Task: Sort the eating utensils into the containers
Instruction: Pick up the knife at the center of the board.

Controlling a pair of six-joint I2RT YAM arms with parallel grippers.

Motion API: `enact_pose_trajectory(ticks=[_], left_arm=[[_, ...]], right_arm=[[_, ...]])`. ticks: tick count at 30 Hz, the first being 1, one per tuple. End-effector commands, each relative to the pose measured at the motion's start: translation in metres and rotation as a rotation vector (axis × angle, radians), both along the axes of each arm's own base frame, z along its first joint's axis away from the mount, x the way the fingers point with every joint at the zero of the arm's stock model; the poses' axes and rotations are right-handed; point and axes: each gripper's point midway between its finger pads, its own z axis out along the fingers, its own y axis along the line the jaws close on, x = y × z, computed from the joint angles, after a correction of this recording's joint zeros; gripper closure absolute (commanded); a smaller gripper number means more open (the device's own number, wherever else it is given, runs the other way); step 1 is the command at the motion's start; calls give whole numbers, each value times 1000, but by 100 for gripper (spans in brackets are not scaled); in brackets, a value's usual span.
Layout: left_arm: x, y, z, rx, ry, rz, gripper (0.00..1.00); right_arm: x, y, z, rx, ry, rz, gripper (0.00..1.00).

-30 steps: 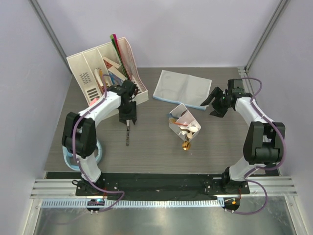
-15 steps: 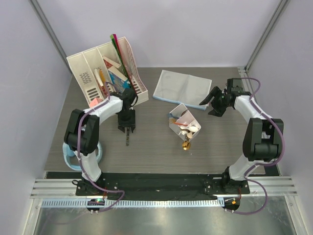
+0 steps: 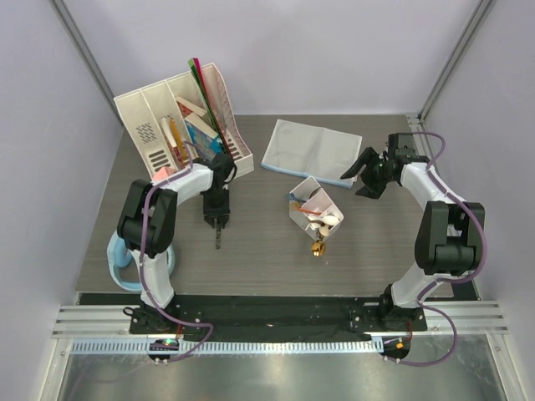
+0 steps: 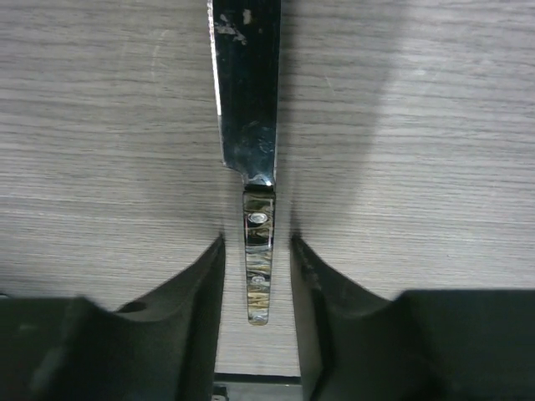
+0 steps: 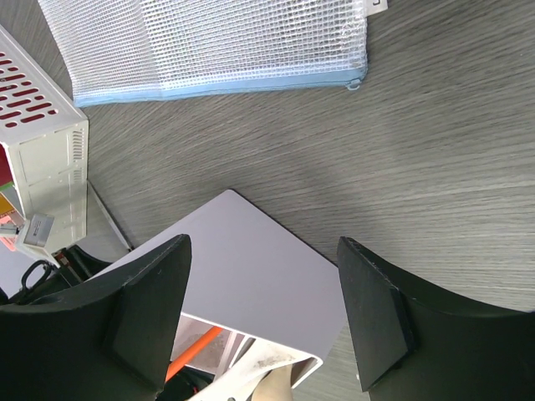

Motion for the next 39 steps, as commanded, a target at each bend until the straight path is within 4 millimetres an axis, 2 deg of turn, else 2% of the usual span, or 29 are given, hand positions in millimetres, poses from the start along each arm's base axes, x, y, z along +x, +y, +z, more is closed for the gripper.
enact_pose_trajectory(ticks=[1, 3, 4, 10, 13, 17, 21, 28, 33, 36, 39], left_arm=[[-6, -2, -19, -22, 29, -18, 79], [-11, -6, -19, -56, 38, -24, 98], [-18, -5, -19, -61, 46, -25, 100], [-30, -18, -5, -90, 24, -105, 100], [-33, -28, 12, -92, -7, -169, 100], [-34, -46, 34, -112, -58, -252, 100], [-39, -61, 47, -153, -74, -328, 100], [-53, -102, 71, -245, -110, -532, 100], [-37, -105, 99, -238, -231, -531, 100], [-20, -111, 123, -244, -322, -504, 100], [-3, -121, 160, -287, -439, -460, 100]], right_arm=[[12, 0, 19, 2, -58, 10, 24], [13, 0, 19, 2, -59, 9, 24], [13, 0, 18, 7, -54, 8, 24], [13, 2, 14, 14, -46, 9, 24], [14, 2, 12, 14, -40, 7, 24], [16, 2, 9, 11, -36, 3, 24], [21, 1, 11, 14, -39, 4, 24], [26, 0, 12, 6, -46, 1, 25], [31, -1, 16, 5, -59, -1, 25], [31, 0, 15, 13, -52, 1, 25], [28, 2, 10, 19, -38, 0, 25]])
